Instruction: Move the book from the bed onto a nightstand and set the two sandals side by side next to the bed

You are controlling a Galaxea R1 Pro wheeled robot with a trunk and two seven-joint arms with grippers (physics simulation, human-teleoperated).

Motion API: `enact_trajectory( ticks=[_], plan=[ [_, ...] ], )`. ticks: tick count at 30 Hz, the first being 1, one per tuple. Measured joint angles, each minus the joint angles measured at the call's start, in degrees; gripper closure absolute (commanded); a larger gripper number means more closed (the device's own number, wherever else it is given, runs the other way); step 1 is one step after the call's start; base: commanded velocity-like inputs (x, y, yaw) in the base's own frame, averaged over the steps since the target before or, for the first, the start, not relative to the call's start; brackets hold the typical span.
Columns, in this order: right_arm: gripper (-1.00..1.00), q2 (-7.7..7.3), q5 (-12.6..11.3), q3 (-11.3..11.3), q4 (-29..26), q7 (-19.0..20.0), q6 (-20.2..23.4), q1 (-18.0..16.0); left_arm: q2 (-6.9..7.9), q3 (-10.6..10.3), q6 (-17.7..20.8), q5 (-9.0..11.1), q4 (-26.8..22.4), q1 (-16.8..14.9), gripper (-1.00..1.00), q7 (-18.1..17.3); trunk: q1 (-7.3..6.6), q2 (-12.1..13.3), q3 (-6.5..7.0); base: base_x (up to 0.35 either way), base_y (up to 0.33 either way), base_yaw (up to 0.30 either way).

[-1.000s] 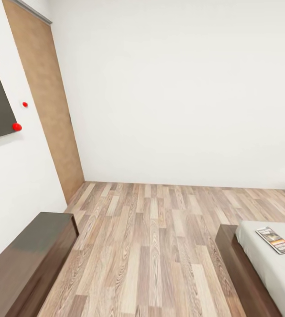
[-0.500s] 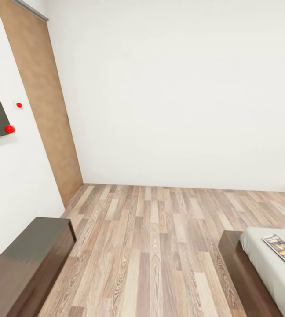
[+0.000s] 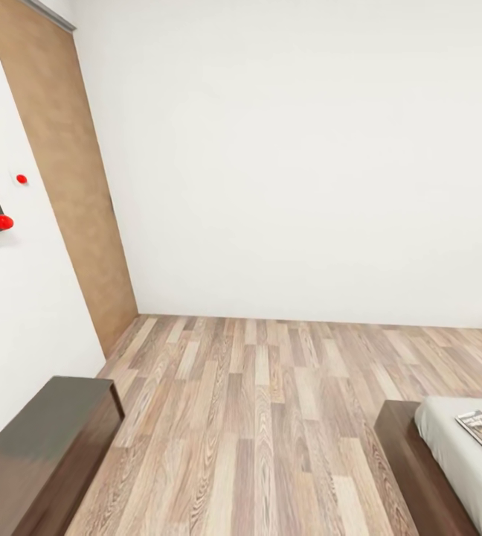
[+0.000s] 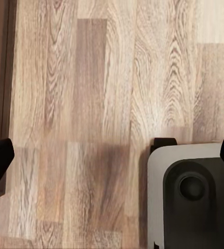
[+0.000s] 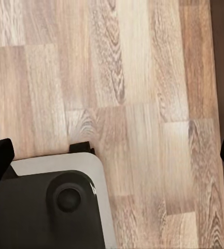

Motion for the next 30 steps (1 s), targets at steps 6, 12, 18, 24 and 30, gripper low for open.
enact_trajectory(
  ticks=[6, 12, 18, 24, 30],
  plan=[
    [-1.0, -0.01, 0.0, 0.0, 0.0, 0.0, 0.0, 0.0, -0.03, 0.0, 0.0, 0.0, 0.0, 0.0, -1.0, 0.0, 0.0, 0.0, 0.0, 0.191, 0.0, 0.0],
    [-1.0, -0.01, 0.0, 0.0, 0.0, 0.0, 0.0, 0.0, -0.05, 0.0, 0.0, 0.0, 0.0, 0.0, -1.0, 0.0, 0.0, 0.0, 0.0, 0.191, 0.0, 0.0],
    [-1.0, -0.03, 0.0, 0.0, 0.0, 0.0, 0.0, 0.0, -0.06, 0.0, 0.0, 0.0, 0.0, 0.0, -1.0, 0.0, 0.0, 0.0, 0.0, 0.191, 0.0, 0.0],
    [-1.0, -0.02, 0.0, 0.0, 0.0, 0.0, 0.0, 0.0, -0.07, 0.0, 0.0, 0.0, 0.0, 0.0, -1.0, 0.0, 0.0, 0.0, 0.0, 0.191, 0.0, 0.0],
    [-1.0, -0.05, 0.0, 0.0, 0.0, 0.0, 0.0, 0.0, -0.07, 0.0, 0.0, 0.0, 0.0, 0.0, -1.0, 0.0, 0.0, 0.0, 0.0, 0.187, 0.0, 0.0]
  ],
)
